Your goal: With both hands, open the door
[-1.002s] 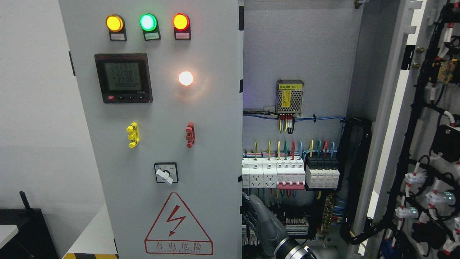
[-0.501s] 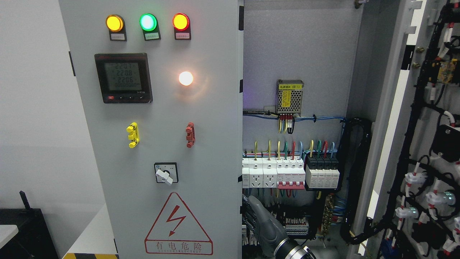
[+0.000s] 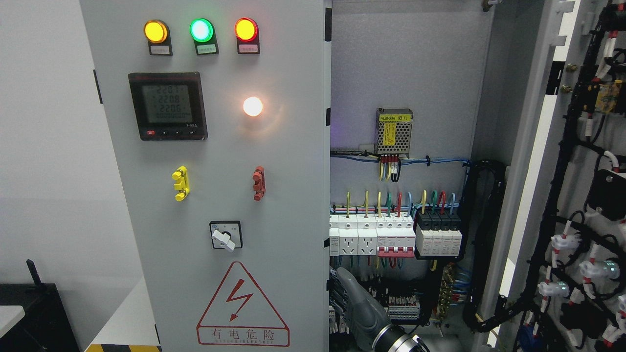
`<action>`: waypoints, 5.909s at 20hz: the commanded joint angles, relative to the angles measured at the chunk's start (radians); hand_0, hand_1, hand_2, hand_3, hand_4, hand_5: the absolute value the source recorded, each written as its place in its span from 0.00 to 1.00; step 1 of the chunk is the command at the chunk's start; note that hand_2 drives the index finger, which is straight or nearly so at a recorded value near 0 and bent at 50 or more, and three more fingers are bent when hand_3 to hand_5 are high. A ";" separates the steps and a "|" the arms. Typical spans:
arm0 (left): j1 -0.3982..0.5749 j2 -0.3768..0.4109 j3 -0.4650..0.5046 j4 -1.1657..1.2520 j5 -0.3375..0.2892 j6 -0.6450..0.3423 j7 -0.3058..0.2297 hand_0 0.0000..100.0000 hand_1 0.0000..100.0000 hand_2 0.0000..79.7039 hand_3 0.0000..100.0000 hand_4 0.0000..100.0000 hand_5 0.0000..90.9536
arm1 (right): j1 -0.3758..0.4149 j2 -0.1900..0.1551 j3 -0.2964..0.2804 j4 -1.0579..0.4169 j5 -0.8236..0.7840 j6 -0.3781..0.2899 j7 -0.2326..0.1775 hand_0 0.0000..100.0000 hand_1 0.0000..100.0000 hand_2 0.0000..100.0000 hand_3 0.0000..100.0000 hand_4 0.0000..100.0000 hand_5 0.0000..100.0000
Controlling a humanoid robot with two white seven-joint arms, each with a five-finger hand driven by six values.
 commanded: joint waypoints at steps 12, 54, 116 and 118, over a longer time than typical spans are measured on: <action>0.000 0.000 0.000 0.000 0.000 0.001 0.000 0.00 0.00 0.00 0.00 0.03 0.00 | 0.000 0.025 0.004 -0.002 -0.018 0.001 0.001 0.23 0.00 0.00 0.00 0.00 0.00; 0.000 0.000 0.000 0.000 0.000 0.001 0.000 0.00 0.00 0.00 0.00 0.03 0.00 | 0.058 0.023 0.056 -0.114 -0.058 -0.003 0.085 0.23 0.00 0.00 0.00 0.00 0.00; 0.000 0.000 0.000 0.000 0.000 0.001 0.000 0.00 0.00 0.00 0.00 0.03 0.00 | 0.270 -0.020 0.216 -0.400 -0.164 -0.001 0.142 0.23 0.00 0.00 0.00 0.00 0.00; 0.000 0.000 0.000 0.000 0.000 0.001 0.000 0.00 0.00 0.00 0.00 0.03 0.00 | 0.272 -0.020 0.220 -0.401 -0.164 -0.001 0.144 0.23 0.00 0.00 0.00 0.00 0.00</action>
